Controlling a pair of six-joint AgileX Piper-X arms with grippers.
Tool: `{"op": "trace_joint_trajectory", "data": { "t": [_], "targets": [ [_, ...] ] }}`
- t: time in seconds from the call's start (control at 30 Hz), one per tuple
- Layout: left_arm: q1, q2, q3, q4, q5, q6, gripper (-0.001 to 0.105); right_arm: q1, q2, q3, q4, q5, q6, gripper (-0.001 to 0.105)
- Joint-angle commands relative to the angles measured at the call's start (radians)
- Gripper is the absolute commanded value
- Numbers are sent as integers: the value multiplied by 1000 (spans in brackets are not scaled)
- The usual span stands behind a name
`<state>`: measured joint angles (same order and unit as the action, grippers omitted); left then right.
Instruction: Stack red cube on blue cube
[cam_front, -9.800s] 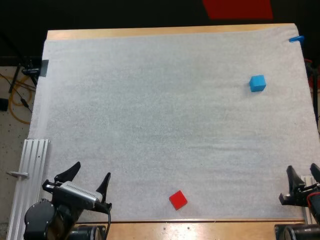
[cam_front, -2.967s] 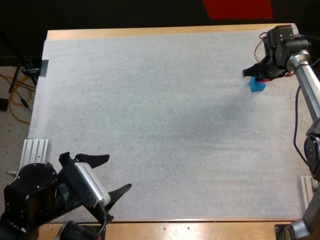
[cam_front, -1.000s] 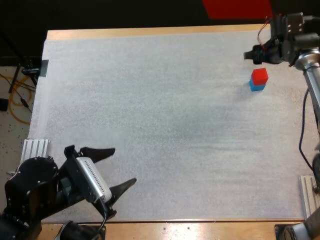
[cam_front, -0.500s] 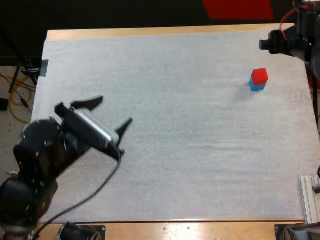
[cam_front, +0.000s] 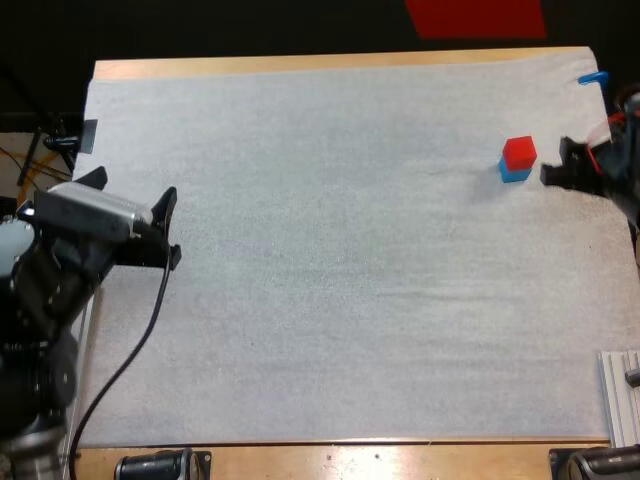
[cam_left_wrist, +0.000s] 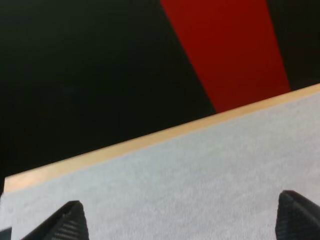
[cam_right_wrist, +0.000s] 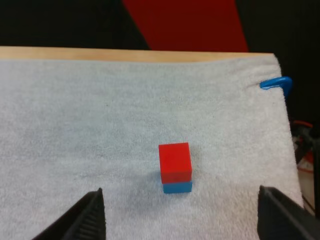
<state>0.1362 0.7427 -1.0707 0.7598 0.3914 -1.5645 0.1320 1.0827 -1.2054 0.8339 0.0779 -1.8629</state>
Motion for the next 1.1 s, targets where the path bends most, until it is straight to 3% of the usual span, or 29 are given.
{"op": "trace_joint_trajectory", "data": {
  "t": [0.0,0.2,0.4,0.73,0.93,1.07],
  "targets": [
    [-14,-32,-6,-1,9,-13,74,-1,-47,23,-7,6,-3,62],
    [-81,-130,6,45,9,7,74,-1,-272,180,-15,45,62,62],
    [-110,-278,80,144,11,35,74,-1,-518,335,1,90,79,62],
    [-110,-684,195,318,8,39,74,-1,-956,490,47,98,74,62],
    [-110,-852,212,406,8,36,74,-1,-1142,534,179,98,64,62],
    [-108,-898,198,553,8,36,74,-1,-1135,530,325,90,56,62]
  ]
}}
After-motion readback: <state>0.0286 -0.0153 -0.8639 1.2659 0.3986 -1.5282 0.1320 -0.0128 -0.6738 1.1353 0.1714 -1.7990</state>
